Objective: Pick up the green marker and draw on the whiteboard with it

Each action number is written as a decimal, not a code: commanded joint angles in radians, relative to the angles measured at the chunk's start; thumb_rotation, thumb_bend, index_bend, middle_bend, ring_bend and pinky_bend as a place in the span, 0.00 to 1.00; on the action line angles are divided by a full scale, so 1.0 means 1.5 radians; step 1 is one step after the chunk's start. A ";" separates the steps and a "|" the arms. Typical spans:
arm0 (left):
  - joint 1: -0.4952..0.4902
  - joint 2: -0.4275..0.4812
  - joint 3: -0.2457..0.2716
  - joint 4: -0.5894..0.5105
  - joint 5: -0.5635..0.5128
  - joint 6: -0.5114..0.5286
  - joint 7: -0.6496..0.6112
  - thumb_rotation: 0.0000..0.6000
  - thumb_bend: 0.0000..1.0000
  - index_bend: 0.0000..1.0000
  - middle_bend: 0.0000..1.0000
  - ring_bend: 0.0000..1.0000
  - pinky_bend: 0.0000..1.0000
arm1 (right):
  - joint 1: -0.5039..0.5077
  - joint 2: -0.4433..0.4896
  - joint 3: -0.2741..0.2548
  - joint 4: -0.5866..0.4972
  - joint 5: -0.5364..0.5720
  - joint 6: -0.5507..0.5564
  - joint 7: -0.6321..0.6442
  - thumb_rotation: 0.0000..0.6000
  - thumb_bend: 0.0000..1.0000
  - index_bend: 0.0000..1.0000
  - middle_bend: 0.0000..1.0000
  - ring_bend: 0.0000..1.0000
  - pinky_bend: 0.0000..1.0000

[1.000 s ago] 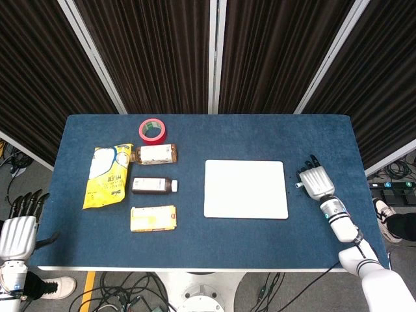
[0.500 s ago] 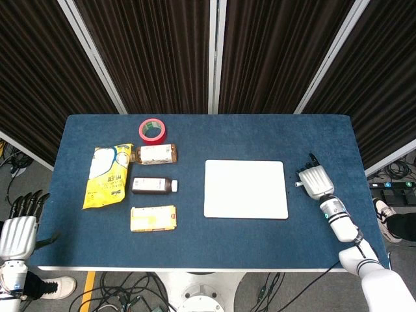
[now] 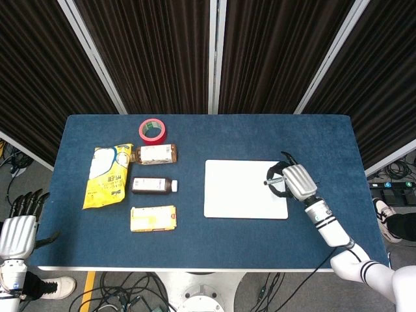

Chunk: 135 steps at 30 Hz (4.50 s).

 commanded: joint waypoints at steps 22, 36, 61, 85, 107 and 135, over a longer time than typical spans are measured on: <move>0.005 -0.009 0.001 0.032 -0.001 -0.002 -0.039 1.00 0.14 0.12 0.04 0.00 0.00 | 0.049 -0.216 0.093 0.091 0.106 -0.090 0.389 1.00 0.70 0.65 0.57 0.33 0.09; 0.007 -0.014 0.002 0.047 -0.002 -0.005 -0.054 1.00 0.14 0.12 0.04 0.00 0.00 | 0.066 -0.291 0.098 0.185 0.095 -0.096 0.427 1.00 0.70 0.65 0.57 0.34 0.09; 0.003 -0.019 0.001 0.051 0.010 -0.001 -0.053 1.00 0.14 0.12 0.04 0.00 0.00 | -0.008 -0.199 0.074 0.101 0.065 -0.013 0.400 1.00 0.75 0.65 0.57 0.34 0.09; 0.008 -0.014 0.002 0.045 -0.008 -0.012 -0.048 1.00 0.14 0.12 0.04 0.00 0.00 | 0.089 -0.291 0.093 0.252 0.071 -0.105 0.404 1.00 0.75 0.65 0.57 0.34 0.09; 0.007 -0.016 0.002 0.042 -0.001 -0.009 -0.044 1.00 0.14 0.12 0.04 0.00 0.00 | 0.000 -0.099 0.035 -0.041 0.036 -0.005 0.297 1.00 0.75 0.65 0.57 0.34 0.09; 0.008 -0.016 0.002 0.047 -0.005 -0.010 -0.049 1.00 0.14 0.12 0.04 0.00 0.00 | 0.075 -0.248 0.058 0.166 0.046 -0.082 0.344 1.00 0.75 0.65 0.57 0.34 0.09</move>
